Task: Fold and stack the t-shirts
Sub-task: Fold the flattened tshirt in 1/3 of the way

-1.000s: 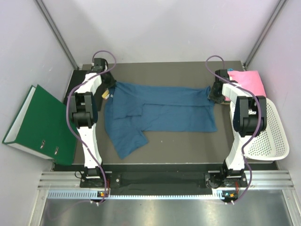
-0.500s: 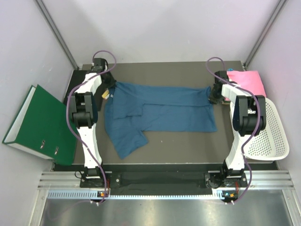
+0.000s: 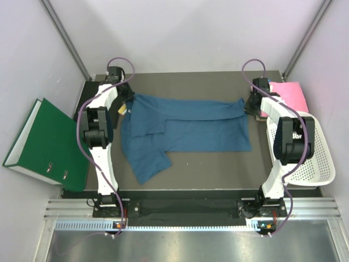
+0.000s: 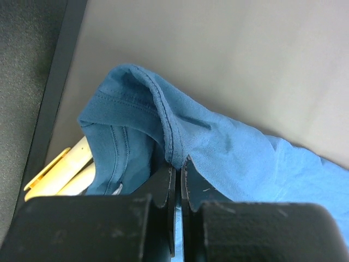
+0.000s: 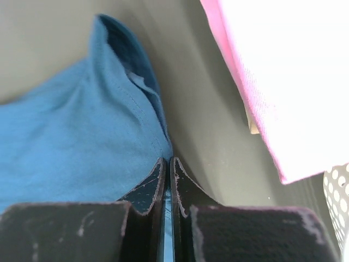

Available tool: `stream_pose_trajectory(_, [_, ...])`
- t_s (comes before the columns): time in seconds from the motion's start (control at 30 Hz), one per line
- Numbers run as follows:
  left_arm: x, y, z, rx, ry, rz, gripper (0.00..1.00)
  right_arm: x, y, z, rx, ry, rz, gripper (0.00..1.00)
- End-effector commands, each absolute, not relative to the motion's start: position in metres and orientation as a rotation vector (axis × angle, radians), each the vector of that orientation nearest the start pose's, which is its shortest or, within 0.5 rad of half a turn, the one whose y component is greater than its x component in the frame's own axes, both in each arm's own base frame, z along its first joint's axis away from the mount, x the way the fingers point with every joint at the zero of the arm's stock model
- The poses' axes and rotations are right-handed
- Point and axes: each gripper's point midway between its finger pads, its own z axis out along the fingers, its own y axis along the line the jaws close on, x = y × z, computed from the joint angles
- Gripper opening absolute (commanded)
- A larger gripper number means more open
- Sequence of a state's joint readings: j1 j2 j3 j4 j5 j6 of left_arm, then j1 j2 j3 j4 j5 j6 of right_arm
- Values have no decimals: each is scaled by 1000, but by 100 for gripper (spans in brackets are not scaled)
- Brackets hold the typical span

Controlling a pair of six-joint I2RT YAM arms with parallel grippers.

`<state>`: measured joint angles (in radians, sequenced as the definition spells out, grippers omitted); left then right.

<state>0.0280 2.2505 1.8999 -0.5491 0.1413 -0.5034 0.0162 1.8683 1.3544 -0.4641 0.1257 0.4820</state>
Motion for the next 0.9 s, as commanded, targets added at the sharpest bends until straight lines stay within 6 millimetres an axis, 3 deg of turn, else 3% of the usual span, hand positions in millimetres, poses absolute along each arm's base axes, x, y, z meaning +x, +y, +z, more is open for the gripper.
stream_pose_trajectory(0.0, [587,-18,152,-562,2225,-384,0,475,1,129,606,2293,88,0])
stream_pose_trajectory(0.23, [606,-16,160,-569,2191,-396,0,486,5,124,595,2315,105,0])
stream_pose_trajectory(0.37, [610,-19,161,-563,2199,-417,0,479,2,107,598,2370,67,1])
stream_pose_trajectory(0.4, [610,-20,159,-563,2204,-420,0,478,-12,103,634,2379,49,6])
stream_pose_trajectory(0.57, [606,-21,148,-562,2232,-431,0,469,-6,68,658,2471,72,25])
stream_pose_trajectory(0.63, [605,-22,148,-557,2234,-427,0,469,-2,66,668,2465,109,29])
stream_pose_trajectory(0.87, [601,-22,144,-548,2250,-422,0,469,5,62,680,2471,158,28])
